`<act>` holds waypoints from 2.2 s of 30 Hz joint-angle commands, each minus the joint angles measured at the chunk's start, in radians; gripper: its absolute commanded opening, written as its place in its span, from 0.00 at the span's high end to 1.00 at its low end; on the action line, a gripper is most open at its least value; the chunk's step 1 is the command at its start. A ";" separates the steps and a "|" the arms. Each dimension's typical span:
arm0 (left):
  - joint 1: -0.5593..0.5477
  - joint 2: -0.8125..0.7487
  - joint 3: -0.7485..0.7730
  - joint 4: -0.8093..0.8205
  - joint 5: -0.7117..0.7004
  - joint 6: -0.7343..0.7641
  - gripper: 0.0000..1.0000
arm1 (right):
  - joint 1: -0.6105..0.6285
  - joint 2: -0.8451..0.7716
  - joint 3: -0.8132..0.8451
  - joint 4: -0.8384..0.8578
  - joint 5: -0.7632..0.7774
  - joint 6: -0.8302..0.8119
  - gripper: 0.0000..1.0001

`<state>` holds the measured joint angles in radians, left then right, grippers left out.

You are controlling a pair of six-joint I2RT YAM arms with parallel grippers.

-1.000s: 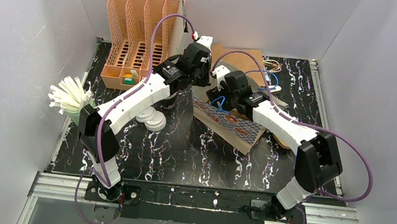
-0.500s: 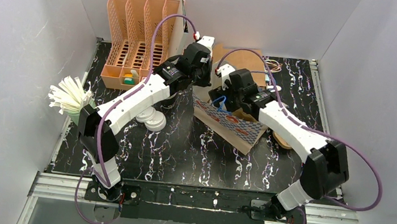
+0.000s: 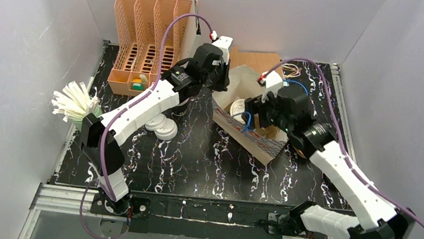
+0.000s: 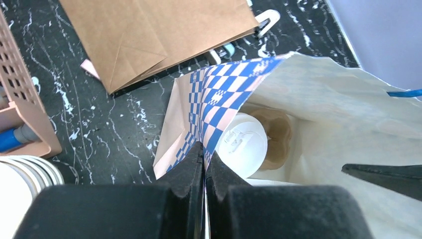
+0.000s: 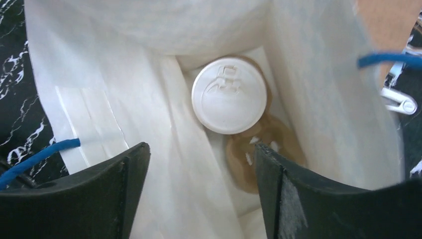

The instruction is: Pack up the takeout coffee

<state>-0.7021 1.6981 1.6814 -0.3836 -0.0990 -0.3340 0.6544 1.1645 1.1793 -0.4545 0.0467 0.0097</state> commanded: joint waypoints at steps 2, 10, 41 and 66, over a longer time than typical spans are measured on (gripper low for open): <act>0.004 -0.103 0.004 0.069 0.069 0.015 1.00 | -0.004 -0.131 -0.120 0.013 0.070 0.116 0.28; 0.003 -0.116 -0.044 0.083 0.141 -0.005 1.00 | -0.005 -0.088 -0.121 0.106 0.092 0.112 0.50; 0.012 -0.004 -0.007 0.014 0.173 -0.143 1.00 | -0.007 0.404 0.205 -0.067 0.112 0.034 0.05; 0.037 0.008 0.017 -0.004 0.178 -0.117 1.00 | -0.007 0.452 0.145 -0.034 0.135 0.017 0.24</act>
<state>-0.6750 1.7214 1.6524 -0.3782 0.0616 -0.4633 0.6537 1.5993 1.3315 -0.5106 0.1734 0.0269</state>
